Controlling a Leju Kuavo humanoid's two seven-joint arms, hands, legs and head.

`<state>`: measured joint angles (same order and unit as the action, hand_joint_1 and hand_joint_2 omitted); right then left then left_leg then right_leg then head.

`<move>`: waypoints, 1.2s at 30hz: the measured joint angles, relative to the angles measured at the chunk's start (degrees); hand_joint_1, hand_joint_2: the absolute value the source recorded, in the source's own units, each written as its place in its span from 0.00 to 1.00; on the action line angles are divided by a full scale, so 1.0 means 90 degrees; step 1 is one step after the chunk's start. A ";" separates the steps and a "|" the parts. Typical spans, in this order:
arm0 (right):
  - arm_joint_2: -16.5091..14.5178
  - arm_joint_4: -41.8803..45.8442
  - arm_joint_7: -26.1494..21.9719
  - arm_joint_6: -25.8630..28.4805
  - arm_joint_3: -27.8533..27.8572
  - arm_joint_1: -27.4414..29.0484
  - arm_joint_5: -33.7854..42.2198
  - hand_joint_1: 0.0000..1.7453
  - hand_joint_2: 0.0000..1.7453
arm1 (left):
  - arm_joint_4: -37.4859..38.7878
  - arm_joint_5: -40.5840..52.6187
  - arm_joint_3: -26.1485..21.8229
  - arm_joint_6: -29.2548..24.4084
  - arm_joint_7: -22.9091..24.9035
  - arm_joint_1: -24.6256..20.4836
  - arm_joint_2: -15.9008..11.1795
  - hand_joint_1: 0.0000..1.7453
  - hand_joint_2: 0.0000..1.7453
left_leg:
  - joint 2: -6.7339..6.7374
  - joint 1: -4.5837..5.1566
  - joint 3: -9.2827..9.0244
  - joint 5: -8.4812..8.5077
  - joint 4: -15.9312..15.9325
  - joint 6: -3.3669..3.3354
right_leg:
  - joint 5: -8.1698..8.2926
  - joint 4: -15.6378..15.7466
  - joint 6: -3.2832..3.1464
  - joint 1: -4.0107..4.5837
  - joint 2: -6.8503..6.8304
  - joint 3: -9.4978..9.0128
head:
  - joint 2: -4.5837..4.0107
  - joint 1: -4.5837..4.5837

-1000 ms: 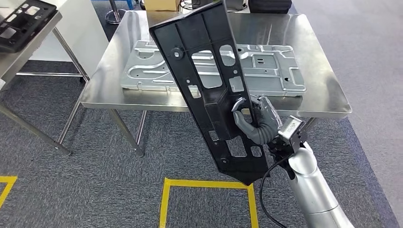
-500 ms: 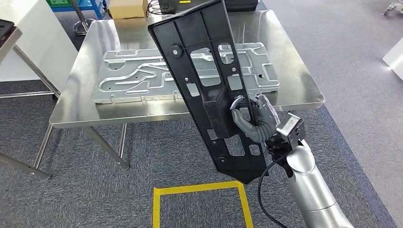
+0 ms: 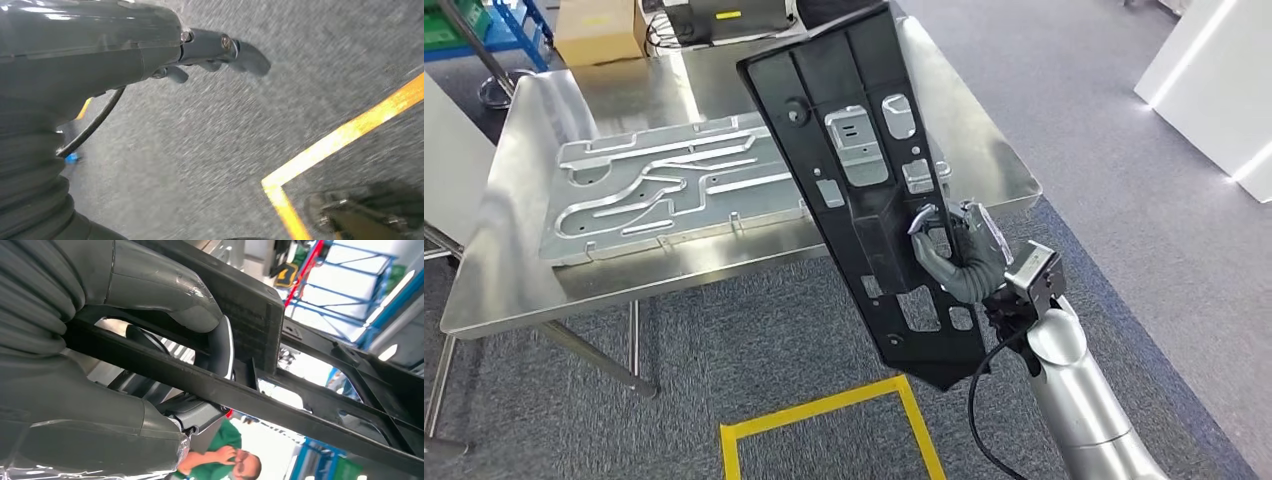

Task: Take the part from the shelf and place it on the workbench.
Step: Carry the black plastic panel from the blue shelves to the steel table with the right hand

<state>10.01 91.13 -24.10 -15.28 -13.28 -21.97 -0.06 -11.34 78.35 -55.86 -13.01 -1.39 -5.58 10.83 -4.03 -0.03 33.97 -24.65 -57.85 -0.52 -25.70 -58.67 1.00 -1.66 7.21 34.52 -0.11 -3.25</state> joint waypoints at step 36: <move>-0.0087 -0.0830 0.0285 0.0091 -0.0227 -0.1913 -0.1089 1.00 1.00 | 0.0001 0.0209 0.0021 0.0111 -0.0015 -0.0089 0.0044 0.00 1.00 | 0.0406 0.0034 -0.0426 -0.0232 0.0214 -0.0194 | -0.0737 -0.1668 0.0147 -0.0007 -0.0749 0.0456 | 0.0000 0.0004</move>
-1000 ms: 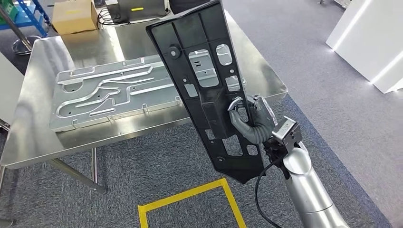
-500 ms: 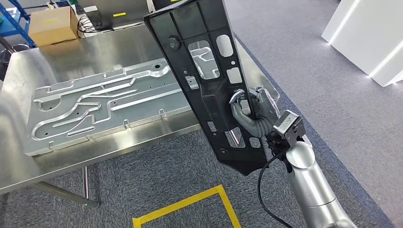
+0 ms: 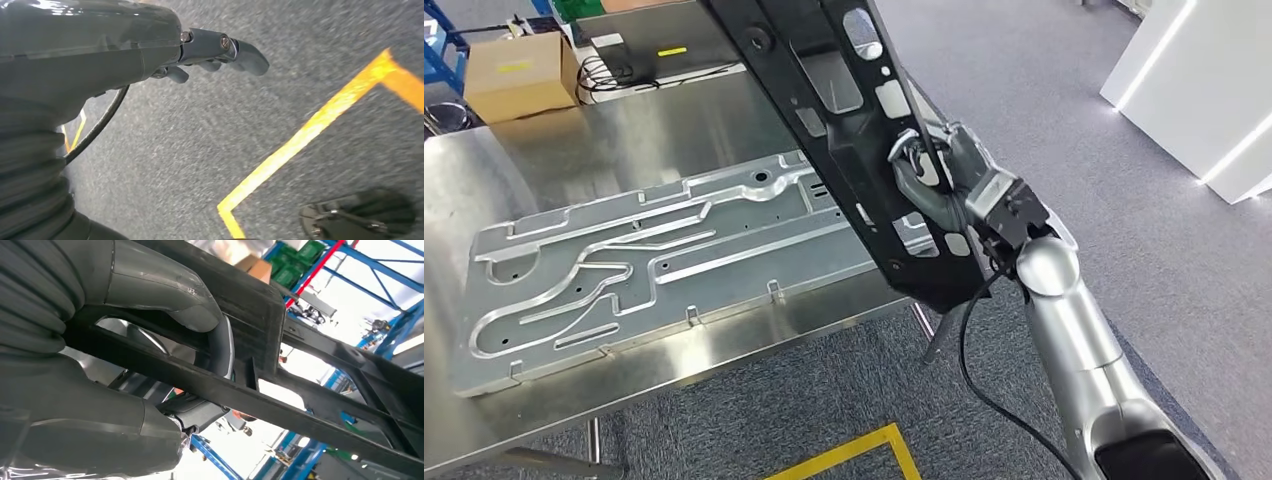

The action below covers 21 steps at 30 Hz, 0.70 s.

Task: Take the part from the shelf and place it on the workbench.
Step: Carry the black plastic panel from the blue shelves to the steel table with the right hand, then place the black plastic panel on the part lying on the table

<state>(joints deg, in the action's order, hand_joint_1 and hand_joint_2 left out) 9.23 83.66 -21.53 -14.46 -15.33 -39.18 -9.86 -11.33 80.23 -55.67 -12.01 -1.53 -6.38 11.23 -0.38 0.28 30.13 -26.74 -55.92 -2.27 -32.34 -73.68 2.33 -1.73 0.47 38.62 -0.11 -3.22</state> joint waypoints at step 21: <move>0.0287 -0.1035 -0.0002 -0.0052 -0.0519 -0.0930 -0.0073 1.00 1.00 | 0.0003 -0.0027 0.0007 0.0016 -0.0026 -0.0178 0.0072 0.00 1.00 | -0.0019 0.0124 0.0888 -0.0301 -0.0715 0.0027 | 0.0224 0.1832 -0.0393 0.0177 -0.0066 -0.1334 | 0.0000 -0.0007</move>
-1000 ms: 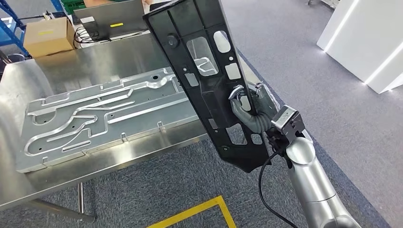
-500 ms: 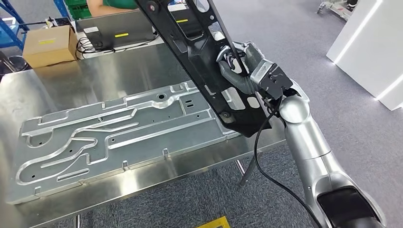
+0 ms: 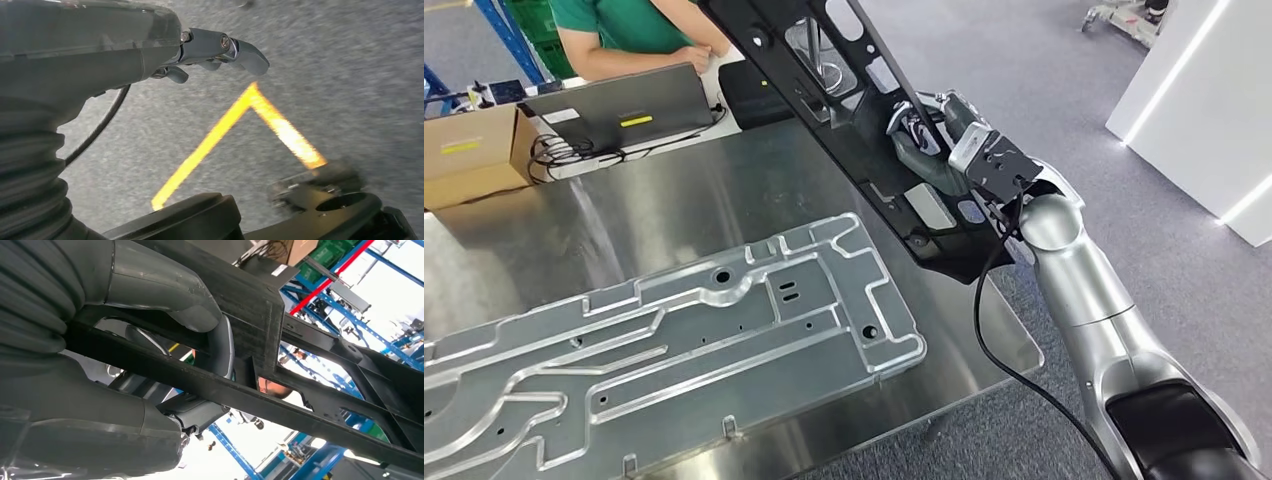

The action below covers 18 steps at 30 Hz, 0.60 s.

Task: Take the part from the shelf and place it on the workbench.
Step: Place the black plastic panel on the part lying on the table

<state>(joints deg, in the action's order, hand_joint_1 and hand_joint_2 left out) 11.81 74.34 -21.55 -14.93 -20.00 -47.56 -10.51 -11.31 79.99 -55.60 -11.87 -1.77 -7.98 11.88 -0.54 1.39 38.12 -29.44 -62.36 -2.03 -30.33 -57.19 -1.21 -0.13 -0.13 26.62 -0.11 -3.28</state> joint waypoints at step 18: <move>-0.0171 -0.0016 -0.0012 0.0010 0.0002 -0.0163 0.0003 1.00 1.00 | -0.0004 -0.0093 -0.0060 -0.0095 -0.0228 0.0174 0.0112 0.00 1.00 | -0.0383 -0.0181 -0.0587 0.0245 0.0408 0.0228 | 0.0250 -0.0282 0.0314 -0.0260 -0.0270 0.1137 | 0.0000 0.0001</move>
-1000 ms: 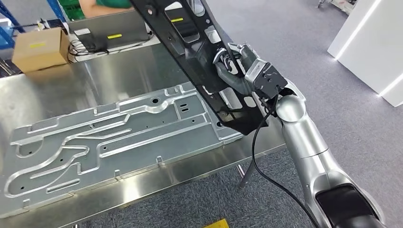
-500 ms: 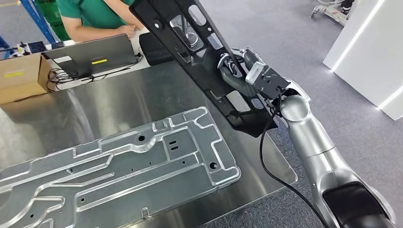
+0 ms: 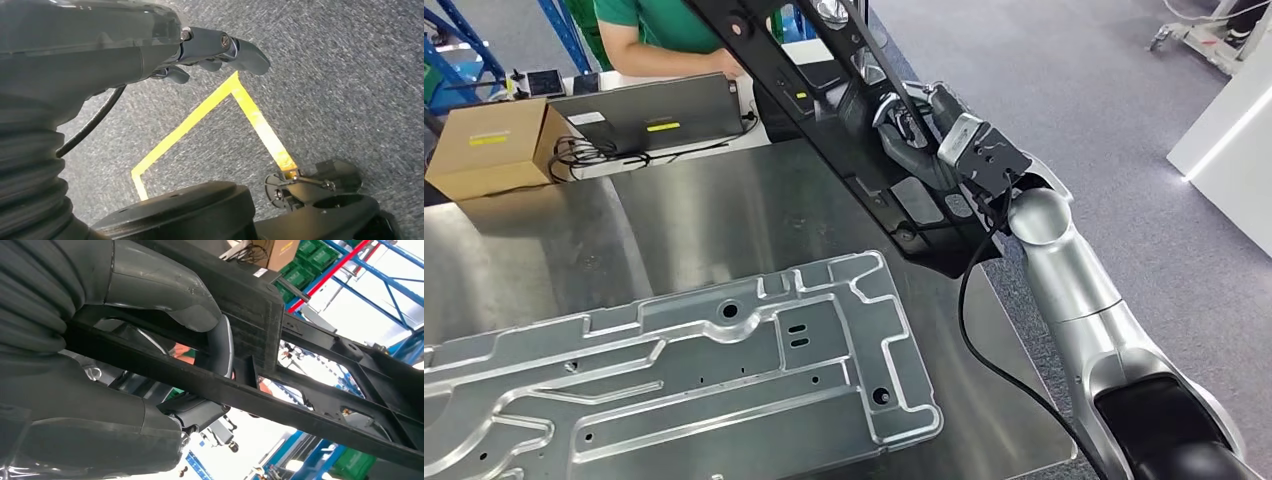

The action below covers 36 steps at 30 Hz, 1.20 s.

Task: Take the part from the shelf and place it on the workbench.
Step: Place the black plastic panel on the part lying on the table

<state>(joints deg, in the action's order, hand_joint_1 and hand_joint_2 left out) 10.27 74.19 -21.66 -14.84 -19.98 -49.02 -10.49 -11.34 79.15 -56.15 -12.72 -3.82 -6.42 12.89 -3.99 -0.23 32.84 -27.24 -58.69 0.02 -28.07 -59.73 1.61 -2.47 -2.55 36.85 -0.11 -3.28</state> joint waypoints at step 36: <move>0.0608 -0.2160 -0.0173 0.1583 -0.2690 -0.0558 -0.3048 1.00 1.00 | 0.0002 0.0337 0.0225 0.0758 0.0143 -0.0180 -0.0026 0.00 1.00 | 0.0225 0.0228 -0.0178 -0.0234 -0.0031 -0.0141 | 0.0556 0.0197 -0.0236 0.0142 -0.0077 -0.0051 | 0.0000 -0.0027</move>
<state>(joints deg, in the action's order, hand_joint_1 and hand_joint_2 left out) 15.74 54.75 -23.21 -0.59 -44.20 -54.05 -37.92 -11.32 82.18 -54.12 -5.90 -2.54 -8.04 12.66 -1.97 1.82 31.24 -29.35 -58.96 -1.25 -23.07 -57.95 -0.51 -1.20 -3.24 36.39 -0.11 -3.52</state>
